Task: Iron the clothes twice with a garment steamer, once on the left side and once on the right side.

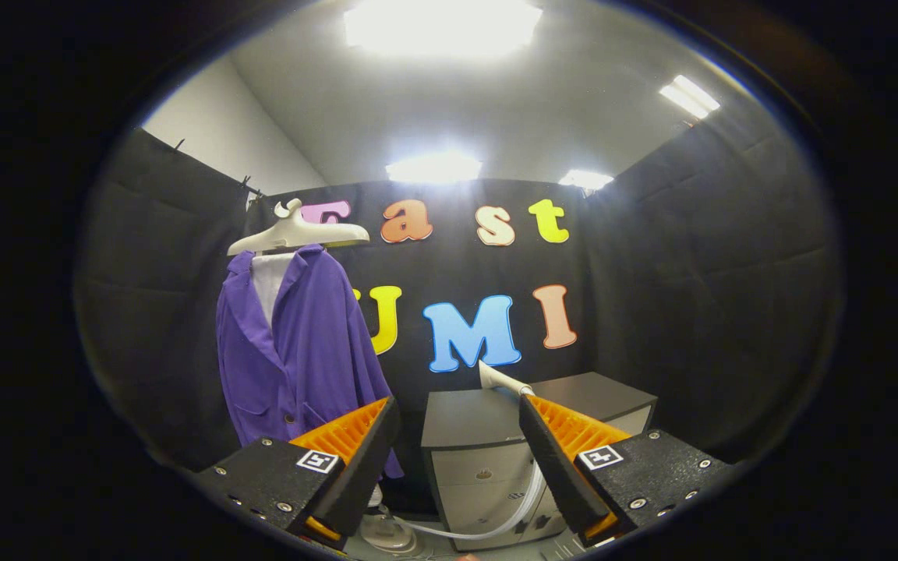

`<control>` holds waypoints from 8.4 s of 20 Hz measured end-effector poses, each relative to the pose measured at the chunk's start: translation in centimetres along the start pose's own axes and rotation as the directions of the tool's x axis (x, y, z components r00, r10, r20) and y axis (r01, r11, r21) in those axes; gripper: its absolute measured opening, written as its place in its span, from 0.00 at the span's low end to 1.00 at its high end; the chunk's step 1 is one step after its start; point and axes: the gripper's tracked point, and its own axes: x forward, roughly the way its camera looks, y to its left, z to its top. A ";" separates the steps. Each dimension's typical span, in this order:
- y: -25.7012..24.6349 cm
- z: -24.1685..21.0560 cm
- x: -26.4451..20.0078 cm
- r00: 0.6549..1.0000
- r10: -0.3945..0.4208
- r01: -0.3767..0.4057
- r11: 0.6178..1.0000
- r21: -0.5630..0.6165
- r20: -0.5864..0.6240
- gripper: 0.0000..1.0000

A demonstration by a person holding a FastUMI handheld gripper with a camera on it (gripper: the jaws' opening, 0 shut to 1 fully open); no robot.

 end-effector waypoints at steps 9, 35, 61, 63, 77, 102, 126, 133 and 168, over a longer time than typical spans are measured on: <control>-7.5 -1.6 12.3 0.994 0.082 -0.074 0.992 0.098 -0.077 0.95; -14.1 -18.1 43.5 0.734 0.477 0.045 0.677 0.735 -0.483 0.94; -9.1 -17.9 39.4 0.597 0.631 0.042 0.591 0.806 -0.494 0.34; -8.6 -17.1 37.5 0.605 0.626 0.026 0.602 0.798 -0.492 0.34; -3.5 -7.5 21.8 0.833 0.386 -0.002 0.719 0.695 -0.397 0.34; 18.2 0.3 12.1 0.964 0.200 -0.170 0.970 0.172 -0.175 0.34; 23.9 -7.7 11.1 0.962 0.161 -0.186 0.978 -0.098 -0.220 0.34; 22.8 -14.1 9.3 0.938 0.155 -0.208 0.967 -0.146 -0.311 0.35; 16.1 -36.7 -0.8 0.663 0.140 -0.399 0.897 -0.190 -0.735 0.35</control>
